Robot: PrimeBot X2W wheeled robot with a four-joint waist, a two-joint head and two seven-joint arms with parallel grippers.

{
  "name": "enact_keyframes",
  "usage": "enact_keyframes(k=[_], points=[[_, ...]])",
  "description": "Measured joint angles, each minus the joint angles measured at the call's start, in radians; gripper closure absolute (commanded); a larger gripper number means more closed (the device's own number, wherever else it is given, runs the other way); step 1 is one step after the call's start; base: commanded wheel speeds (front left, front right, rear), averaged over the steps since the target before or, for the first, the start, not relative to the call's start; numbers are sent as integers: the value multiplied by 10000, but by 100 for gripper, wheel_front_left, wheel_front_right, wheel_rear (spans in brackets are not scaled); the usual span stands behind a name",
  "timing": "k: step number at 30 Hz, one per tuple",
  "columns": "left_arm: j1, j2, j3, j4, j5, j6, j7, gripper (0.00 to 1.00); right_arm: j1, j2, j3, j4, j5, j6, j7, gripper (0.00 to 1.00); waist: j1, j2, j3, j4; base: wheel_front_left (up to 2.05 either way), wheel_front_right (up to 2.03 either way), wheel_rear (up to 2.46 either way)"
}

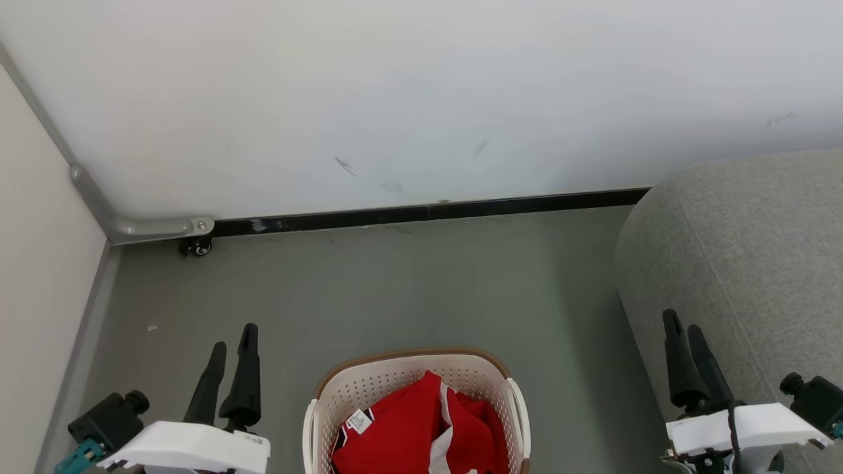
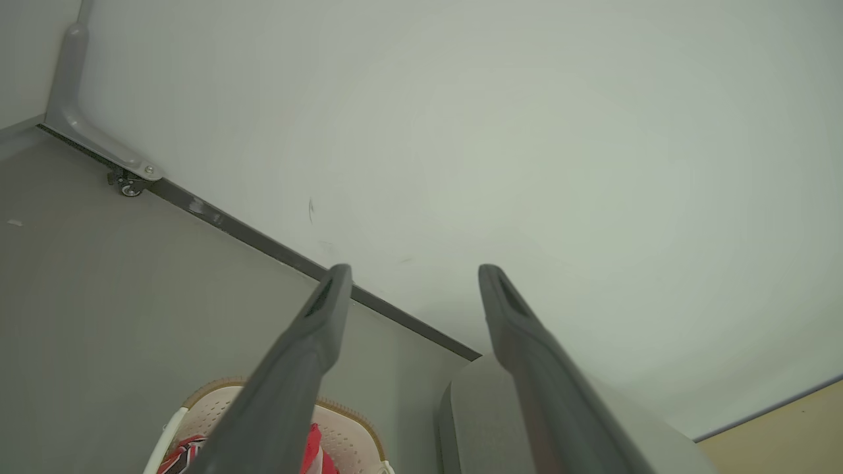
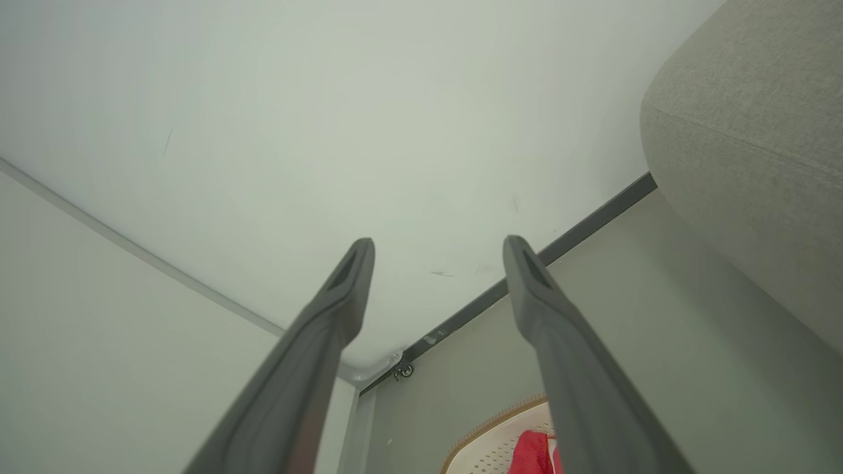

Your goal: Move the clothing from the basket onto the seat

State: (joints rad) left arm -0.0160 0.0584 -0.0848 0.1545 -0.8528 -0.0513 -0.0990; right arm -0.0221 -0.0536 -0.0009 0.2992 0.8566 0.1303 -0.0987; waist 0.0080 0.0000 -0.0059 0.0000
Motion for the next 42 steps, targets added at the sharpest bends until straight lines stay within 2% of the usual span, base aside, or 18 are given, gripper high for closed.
enact_keyframes(k=[6, 13, 26, 37, 42], points=[[0, 98, -272, -111, 1126, 169, -192, 0, -7, 4, 12, 0, -897, 0, -190, 0, -38, 0, 45, -8, 0, 0, 0], [0, 259, -646, -194, 2663, 426, -435, 0, -30, 8, 19, 12, -2243, 0, -324, 0, -63, 0, 95, -15, 0, 0, 0], [4, 293, -1099, -209, 4986, 884, -892, 0, -49, 38, -2, 201, -4598, 2, -347, 0, -72, 0, 140, -10, 0, 0, 0], [158, 291, -1379, 167, 6654, 1396, -1312, 0, -202, 69, -15, 290, -6431, 2, -424, 0, -74, 0, 155, -4, 0, 0, 0], [158, 291, -1488, 207, 7233, 1492, -1455, 0, -220, 69, -15, 290, -7066, 2, -512, 0, -74, 0, 156, -2, 0, 0, 0]])
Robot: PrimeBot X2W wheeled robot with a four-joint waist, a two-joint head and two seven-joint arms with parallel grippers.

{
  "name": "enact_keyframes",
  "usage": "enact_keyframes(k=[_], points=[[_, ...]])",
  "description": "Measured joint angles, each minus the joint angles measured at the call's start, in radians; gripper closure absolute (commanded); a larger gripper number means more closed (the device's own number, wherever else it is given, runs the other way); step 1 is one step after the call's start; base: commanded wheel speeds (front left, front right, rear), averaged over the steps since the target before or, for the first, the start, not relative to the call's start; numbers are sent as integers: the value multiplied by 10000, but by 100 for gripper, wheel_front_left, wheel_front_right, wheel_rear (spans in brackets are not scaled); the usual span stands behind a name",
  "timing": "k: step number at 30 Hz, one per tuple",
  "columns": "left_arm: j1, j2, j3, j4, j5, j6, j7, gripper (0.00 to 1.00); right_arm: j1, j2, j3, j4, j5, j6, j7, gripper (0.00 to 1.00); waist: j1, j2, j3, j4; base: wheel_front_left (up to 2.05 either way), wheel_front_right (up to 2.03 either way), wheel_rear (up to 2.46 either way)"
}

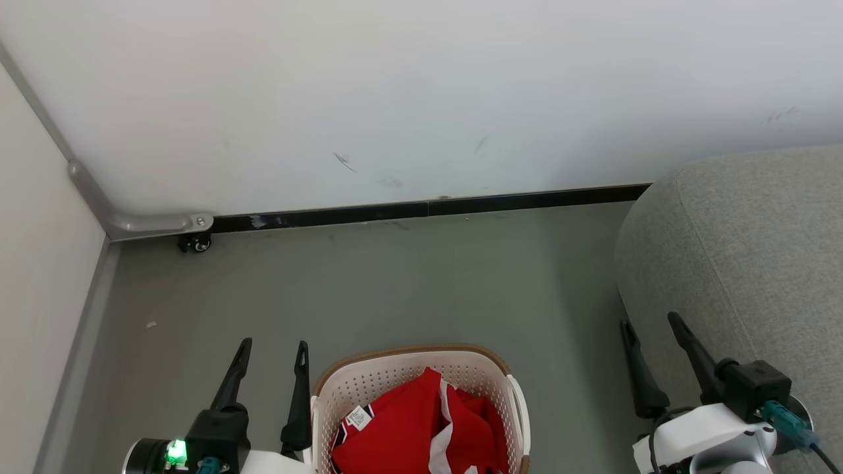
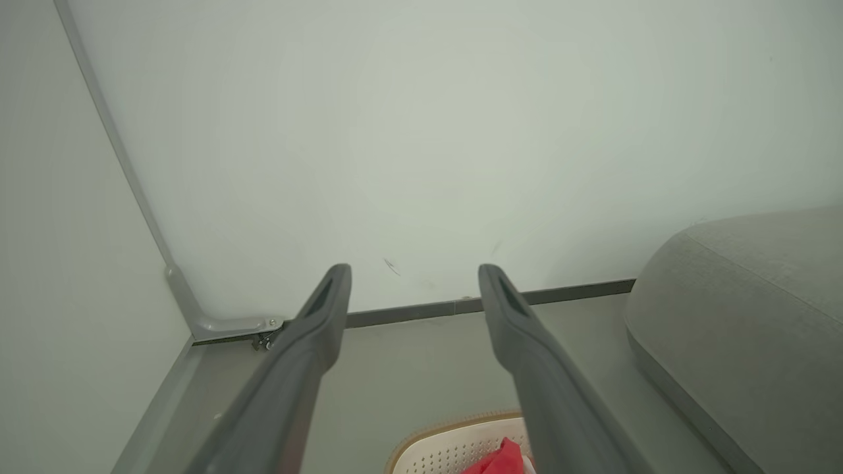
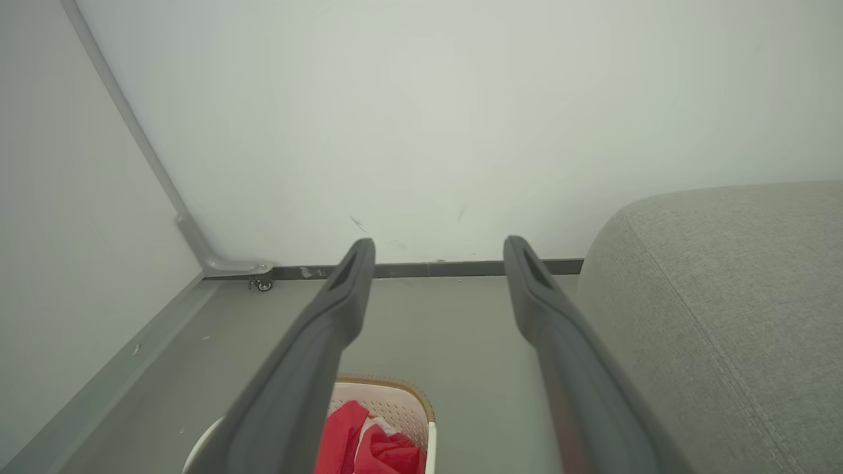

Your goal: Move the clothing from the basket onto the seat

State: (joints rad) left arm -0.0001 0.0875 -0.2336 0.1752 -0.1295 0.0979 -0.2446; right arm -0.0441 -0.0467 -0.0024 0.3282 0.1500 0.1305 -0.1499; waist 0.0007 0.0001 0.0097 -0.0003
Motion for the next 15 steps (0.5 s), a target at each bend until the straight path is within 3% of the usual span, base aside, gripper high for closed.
enact_keyframes(k=[15], points=[[-1, -48, 73, 330, 180, 144, -79, 0, 11, 0, 29, 67, -71, 0, -4, 0, -1, 0, -64, 64, 0, 0, 0]])
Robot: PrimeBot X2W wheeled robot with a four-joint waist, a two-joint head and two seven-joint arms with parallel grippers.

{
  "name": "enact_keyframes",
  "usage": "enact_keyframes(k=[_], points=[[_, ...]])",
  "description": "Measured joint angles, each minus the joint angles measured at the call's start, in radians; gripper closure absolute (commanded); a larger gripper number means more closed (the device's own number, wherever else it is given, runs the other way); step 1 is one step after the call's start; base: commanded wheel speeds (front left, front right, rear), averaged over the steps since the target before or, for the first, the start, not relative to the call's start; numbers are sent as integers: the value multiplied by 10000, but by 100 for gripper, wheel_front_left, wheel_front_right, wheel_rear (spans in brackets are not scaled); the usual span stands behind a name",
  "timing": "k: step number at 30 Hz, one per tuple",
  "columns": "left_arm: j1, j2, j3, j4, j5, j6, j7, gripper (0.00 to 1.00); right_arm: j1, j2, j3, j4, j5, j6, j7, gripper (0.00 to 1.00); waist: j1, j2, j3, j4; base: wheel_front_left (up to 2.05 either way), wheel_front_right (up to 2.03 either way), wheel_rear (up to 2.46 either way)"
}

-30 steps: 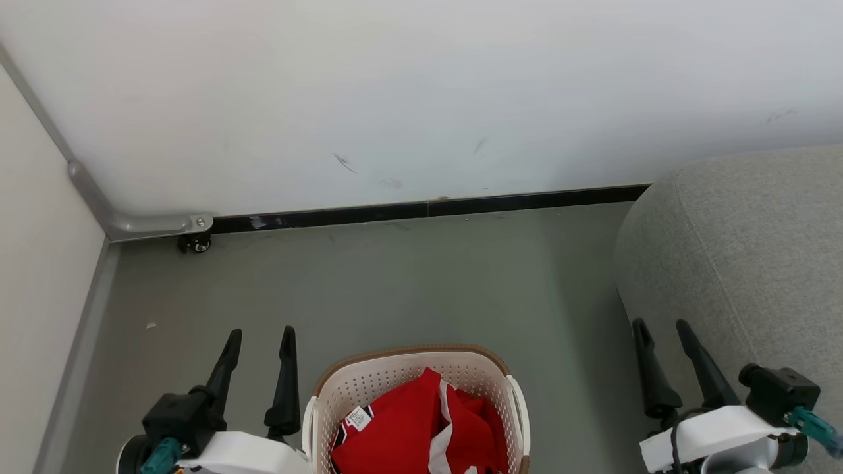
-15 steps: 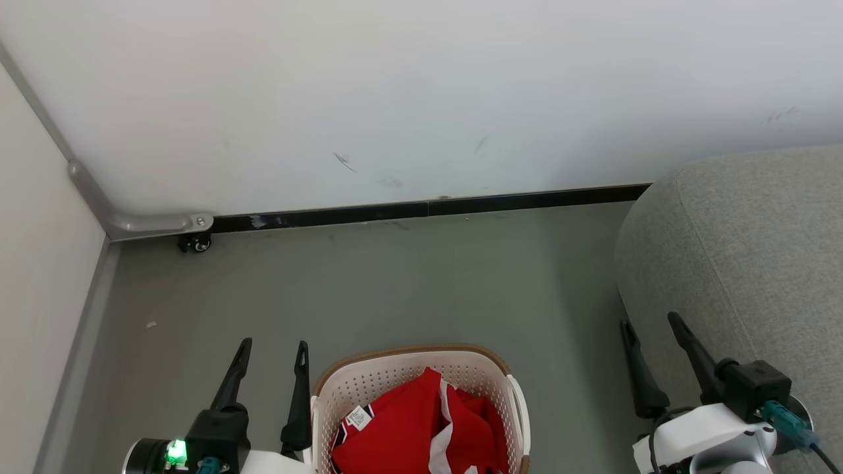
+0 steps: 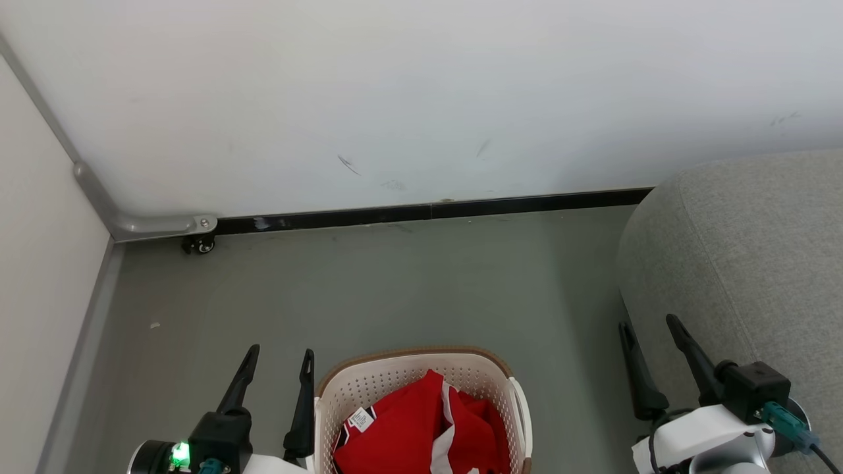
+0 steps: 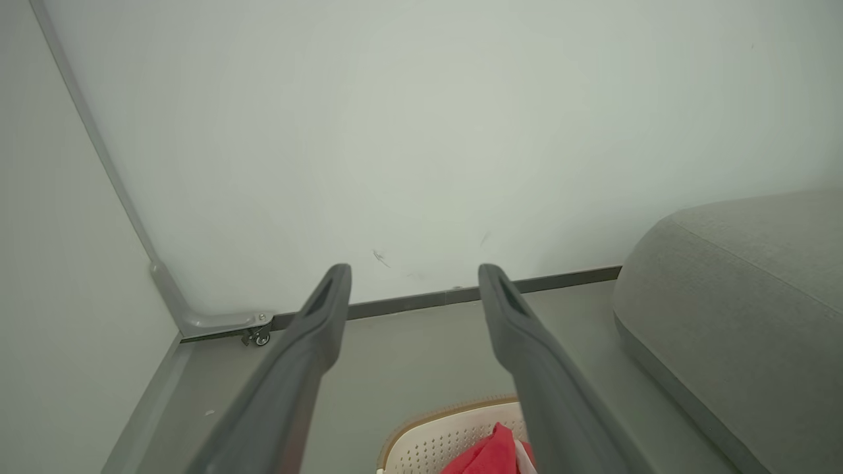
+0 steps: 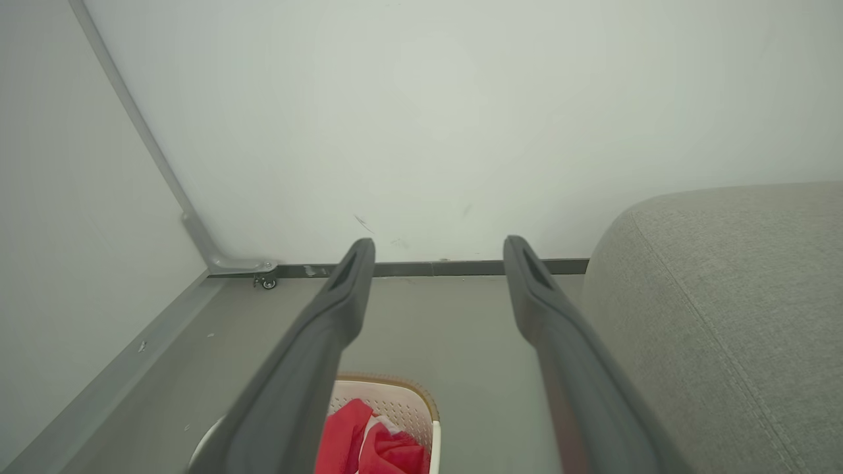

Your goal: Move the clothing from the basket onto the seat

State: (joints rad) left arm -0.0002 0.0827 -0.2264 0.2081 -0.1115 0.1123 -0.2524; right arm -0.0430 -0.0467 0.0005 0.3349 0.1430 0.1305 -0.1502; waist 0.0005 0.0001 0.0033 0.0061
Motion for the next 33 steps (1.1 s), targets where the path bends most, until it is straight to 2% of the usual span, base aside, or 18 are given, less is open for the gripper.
enact_keyframes(k=[33], points=[[-5, -115, 169, 115, -15, 23, 0, 0, 19, 2, 82, -10, 267, 0, -10, 0, -2, 0, 40, 2, 0, 0, 0]])
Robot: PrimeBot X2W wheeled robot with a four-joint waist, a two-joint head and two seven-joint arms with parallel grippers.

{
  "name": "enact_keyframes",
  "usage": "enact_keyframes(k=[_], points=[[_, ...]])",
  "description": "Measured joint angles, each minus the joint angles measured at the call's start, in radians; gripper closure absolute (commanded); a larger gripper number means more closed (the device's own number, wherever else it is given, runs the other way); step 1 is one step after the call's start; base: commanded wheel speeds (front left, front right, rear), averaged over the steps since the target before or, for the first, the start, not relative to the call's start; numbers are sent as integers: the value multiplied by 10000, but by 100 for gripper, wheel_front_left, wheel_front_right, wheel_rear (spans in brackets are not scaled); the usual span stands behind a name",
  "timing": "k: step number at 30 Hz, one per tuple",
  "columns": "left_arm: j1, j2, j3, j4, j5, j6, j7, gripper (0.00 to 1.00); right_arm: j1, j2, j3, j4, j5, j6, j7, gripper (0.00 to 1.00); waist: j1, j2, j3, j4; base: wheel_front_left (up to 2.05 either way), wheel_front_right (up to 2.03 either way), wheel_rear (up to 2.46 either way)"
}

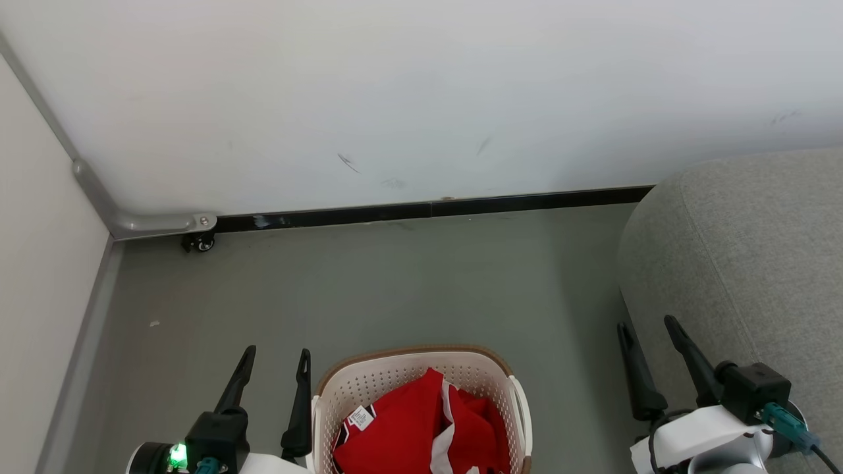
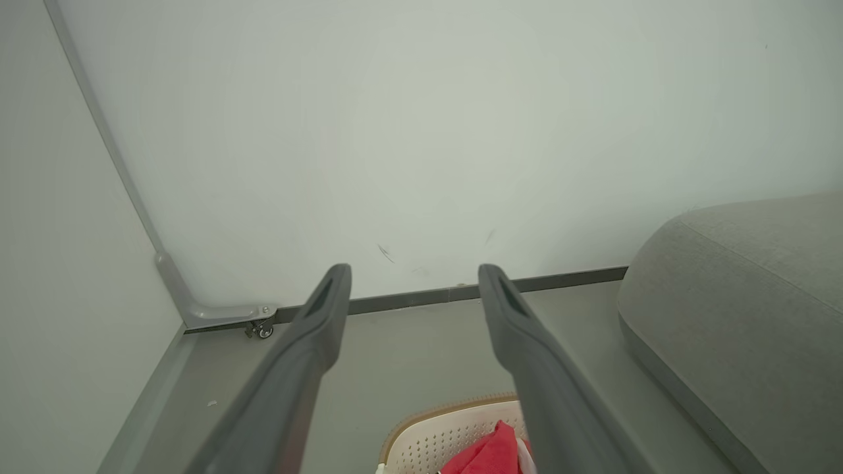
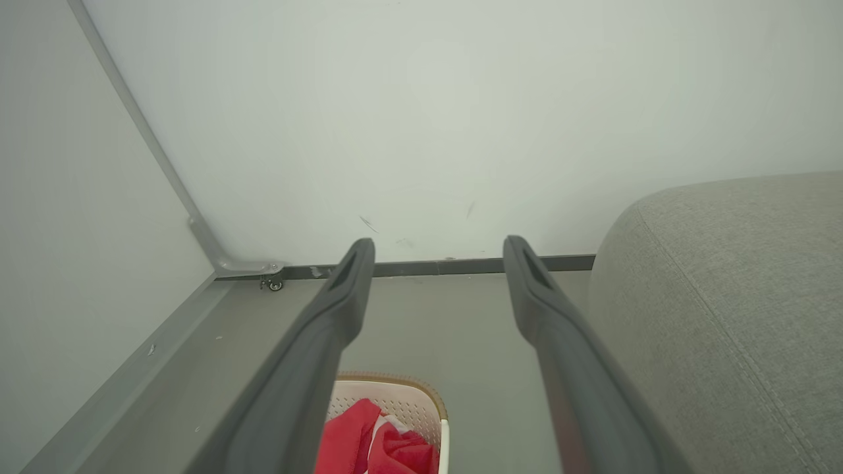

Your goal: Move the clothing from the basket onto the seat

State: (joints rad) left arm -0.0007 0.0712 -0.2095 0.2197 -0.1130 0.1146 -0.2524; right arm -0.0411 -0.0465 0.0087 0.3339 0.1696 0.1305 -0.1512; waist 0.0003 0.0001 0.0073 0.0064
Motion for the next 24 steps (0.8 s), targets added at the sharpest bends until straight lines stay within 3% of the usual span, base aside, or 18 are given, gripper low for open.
enact_keyframes(k=[18, 24], points=[[-114, 119, 29, 151, 25, -54, 0, 0, -7, 2, 226, -150, 77, 0, -173, 0, 0, 0, 310, -69, 0, 0, 0], [-314, 242, -127, 487, 205, -194, 0, 0, -33, 13, -186, -326, -44, 0, -205, 0, 0, 0, 536, -137, 0, 0, 0]])
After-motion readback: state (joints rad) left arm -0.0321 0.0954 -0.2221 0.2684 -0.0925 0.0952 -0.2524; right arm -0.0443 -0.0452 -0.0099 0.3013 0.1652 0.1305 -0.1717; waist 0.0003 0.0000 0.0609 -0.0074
